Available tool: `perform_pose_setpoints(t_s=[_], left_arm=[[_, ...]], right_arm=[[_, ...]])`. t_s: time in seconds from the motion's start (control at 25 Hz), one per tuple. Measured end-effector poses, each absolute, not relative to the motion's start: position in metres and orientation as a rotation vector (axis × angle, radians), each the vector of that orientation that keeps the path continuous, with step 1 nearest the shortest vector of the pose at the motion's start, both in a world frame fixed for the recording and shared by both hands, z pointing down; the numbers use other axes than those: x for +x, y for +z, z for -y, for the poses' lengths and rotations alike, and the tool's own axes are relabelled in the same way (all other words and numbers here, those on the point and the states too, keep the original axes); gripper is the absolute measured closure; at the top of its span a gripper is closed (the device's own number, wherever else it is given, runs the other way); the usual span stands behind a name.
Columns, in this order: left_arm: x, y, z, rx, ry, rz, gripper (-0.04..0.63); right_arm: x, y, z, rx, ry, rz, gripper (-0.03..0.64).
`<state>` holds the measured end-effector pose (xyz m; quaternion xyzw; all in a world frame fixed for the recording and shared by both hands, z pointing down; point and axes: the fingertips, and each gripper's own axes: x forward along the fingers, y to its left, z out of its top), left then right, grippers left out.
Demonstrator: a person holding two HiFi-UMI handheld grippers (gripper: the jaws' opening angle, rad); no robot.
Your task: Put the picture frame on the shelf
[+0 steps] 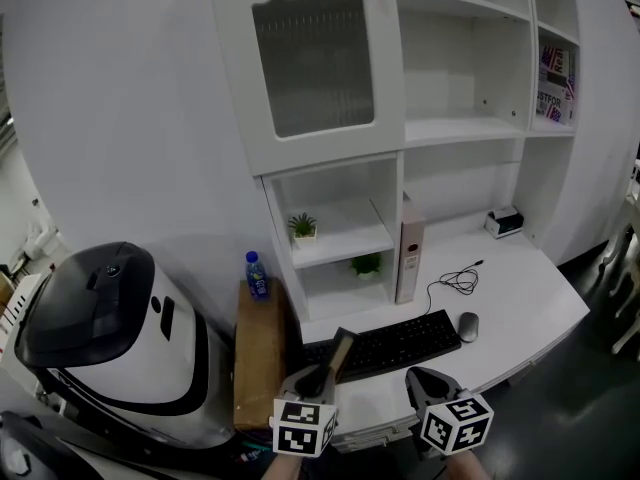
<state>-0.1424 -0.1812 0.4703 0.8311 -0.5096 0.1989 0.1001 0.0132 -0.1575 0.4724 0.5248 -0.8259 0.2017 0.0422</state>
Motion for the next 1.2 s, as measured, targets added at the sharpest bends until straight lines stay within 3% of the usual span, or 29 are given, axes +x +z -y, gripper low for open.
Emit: perform_pose_setpoints(t_s=[1.2], left_arm=[[-0.088, 0.379, 0.298, 2.927, 1.181, 1.728, 0.557]], right_arm=[[0.001, 0.454, 0.246, 1.437, 0.613, 2.627, 0.614]])
